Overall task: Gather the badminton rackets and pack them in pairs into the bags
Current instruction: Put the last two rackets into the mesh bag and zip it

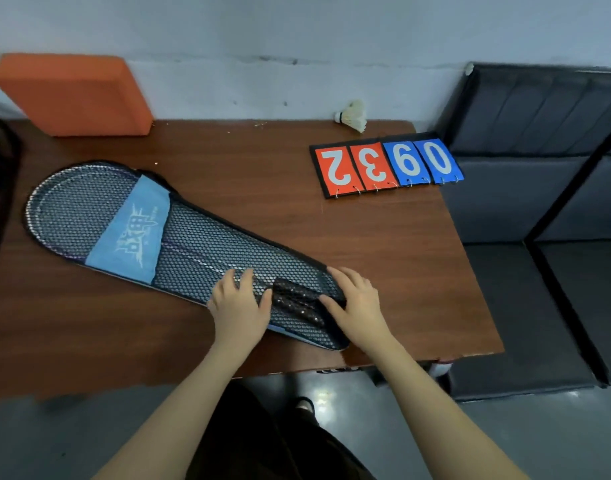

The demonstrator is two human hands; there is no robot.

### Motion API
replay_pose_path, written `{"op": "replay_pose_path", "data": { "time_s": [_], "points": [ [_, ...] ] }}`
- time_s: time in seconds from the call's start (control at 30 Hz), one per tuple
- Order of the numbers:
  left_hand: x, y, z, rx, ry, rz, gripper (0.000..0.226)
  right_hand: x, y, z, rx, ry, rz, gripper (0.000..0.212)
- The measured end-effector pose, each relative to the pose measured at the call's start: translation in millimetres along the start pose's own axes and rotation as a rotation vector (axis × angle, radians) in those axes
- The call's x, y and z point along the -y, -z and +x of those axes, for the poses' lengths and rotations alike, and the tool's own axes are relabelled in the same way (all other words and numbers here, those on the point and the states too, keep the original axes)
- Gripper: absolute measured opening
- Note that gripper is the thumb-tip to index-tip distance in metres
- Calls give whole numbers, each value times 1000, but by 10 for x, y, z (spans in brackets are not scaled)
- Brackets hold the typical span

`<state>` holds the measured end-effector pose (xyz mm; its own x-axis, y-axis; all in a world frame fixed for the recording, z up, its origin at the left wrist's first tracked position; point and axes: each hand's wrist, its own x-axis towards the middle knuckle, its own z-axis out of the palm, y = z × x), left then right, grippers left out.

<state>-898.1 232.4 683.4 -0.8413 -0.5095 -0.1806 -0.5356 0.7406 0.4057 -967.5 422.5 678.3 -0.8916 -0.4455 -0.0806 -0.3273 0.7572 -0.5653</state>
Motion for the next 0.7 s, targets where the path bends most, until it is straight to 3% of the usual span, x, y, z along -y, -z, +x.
{"op": "replay_pose_path", "data": {
  "time_s": [0.1,0.27,0.4,0.5,0.6,0.7],
  "points": [
    [287,56,-19,46,220,-24,67,183,-113,350,143,-33,-99,60],
    [511,115,113,18,386,-122,84,313,-267,731,247,-12,-251,52],
    [625,116,160,-25,356,-293,89,441,-352,601,158,166,-274,32],
    [754,121,135,-65,321,-364,89,539,-423,383,94,233,-153,21],
    [900,186,136,-101,289,-396,84,708,-449,397,135,169,-58,20],
    [1056,266,168,-133,241,-419,78,929,-566,555,208,122,35,39]
  ]
}}
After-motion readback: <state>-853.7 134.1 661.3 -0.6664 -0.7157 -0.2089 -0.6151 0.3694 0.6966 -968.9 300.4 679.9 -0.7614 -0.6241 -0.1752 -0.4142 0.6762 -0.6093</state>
